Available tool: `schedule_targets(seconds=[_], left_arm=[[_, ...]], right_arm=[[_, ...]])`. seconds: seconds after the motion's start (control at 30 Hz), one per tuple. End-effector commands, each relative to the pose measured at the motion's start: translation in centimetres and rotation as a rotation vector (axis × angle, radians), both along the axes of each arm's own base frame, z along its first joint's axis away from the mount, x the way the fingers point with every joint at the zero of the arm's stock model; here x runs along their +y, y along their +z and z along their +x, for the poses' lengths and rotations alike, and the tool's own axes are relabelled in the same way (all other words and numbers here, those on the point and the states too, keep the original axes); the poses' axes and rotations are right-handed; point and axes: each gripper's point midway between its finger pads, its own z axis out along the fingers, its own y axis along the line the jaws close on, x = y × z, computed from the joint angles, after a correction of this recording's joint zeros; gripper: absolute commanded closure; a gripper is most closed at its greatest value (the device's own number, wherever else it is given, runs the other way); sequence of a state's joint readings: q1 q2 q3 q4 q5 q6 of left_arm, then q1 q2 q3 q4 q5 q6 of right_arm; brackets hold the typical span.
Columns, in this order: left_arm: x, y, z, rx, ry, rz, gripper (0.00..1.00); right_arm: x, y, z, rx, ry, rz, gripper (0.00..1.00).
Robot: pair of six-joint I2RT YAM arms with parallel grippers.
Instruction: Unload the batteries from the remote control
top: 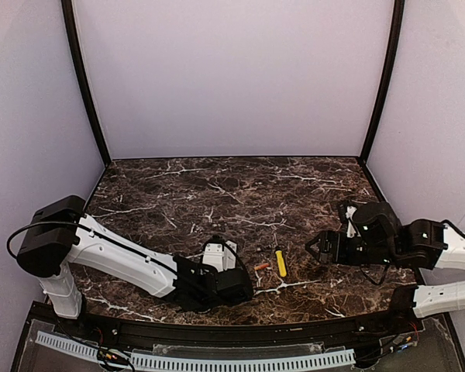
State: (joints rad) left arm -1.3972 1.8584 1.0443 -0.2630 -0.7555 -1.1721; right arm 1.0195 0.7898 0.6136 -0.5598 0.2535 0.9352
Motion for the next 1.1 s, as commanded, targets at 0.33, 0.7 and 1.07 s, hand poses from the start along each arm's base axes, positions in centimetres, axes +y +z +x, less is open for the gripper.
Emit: schedule_targets(seconds=[0.33,0.7,1.07], left_arm=[[0.4,3.0,-1.3,0.017,-0.184,0.067,0.18],[0.0,10.4,-1.1,-0.127,-0.445,0.091,0.09],[9.1,21.1,4.2,-0.279,-0.409,-0.043,0.06]], right_arm=[[-0.2,0.0,-0.4,0.002,-0.002,0.018,0.02],[0.8,2.9,0.8,-0.092,0.043,-0.010,0.01],[2.3,6.3,5.0,-0.223,0.107,-0.144,0.01]])
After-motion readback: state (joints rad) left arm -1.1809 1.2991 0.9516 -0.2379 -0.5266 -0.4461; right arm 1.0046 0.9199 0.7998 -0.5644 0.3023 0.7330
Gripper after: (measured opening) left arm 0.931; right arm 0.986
